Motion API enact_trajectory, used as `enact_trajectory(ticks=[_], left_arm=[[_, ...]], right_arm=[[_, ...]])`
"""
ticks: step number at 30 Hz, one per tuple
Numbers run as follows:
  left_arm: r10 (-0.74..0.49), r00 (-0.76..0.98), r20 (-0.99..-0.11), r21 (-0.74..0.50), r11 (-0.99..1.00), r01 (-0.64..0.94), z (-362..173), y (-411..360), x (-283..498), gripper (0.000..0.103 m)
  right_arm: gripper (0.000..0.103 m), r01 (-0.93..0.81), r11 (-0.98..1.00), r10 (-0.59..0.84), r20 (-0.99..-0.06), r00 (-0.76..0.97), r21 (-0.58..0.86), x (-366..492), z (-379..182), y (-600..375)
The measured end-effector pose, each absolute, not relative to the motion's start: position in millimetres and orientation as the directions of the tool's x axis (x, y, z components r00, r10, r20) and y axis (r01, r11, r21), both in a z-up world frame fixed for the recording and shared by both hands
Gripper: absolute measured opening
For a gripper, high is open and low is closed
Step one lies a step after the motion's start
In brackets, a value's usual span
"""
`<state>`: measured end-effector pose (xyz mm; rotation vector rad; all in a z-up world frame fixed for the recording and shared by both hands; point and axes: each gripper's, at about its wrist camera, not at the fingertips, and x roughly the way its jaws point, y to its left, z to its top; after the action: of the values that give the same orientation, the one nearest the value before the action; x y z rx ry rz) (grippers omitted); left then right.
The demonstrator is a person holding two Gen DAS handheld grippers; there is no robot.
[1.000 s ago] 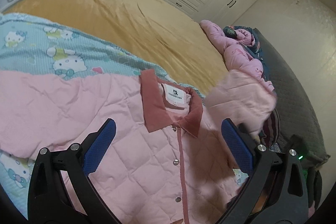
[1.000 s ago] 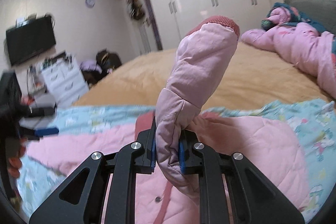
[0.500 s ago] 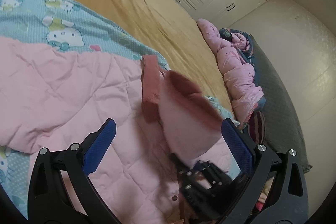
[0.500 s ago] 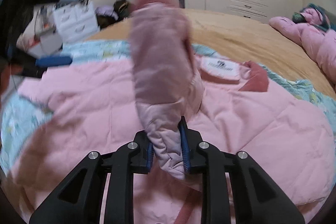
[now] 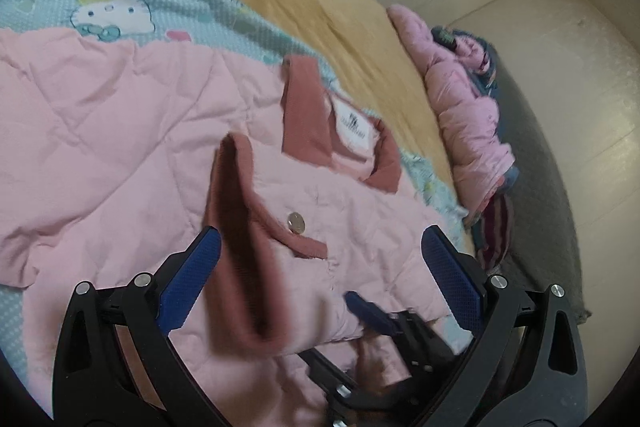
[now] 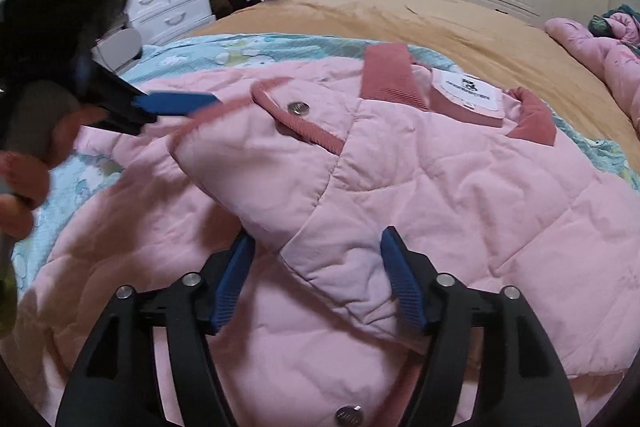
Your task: Fold large clothes
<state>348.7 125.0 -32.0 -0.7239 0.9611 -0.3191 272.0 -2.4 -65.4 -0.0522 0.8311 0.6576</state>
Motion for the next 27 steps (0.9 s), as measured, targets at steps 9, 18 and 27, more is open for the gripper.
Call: enact_trajectory(ticks=[9, 18, 27], left_arm=[[-0.435, 0.494, -0.752, -0.52, 0.854, -0.039, -53.5, 94.4, 353.0, 0.018], [-0.297, 0.685, -0.665, -0.353, 0.933, 0.062, 19.0, 95.6, 329.6, 0.002], [-0.18, 0.619, -0.764, -0.232, 0.973, -0.004, -24.9, 99.8, 332.1, 0.003]], right_arm=[[0.069, -0.489, 0.808, 0.569, -0.652, 0.502, 0.328, 254.6, -39.9, -68.9], [0.061, -0.253, 0.919, 0.394, -0.668, 0.631, 0.302, 261.7, -26.6, -177.7], [0.062, -0.083, 0.971, 0.227, -0.769, 0.598, 0.222, 314.8, -54.9, -210.3]])
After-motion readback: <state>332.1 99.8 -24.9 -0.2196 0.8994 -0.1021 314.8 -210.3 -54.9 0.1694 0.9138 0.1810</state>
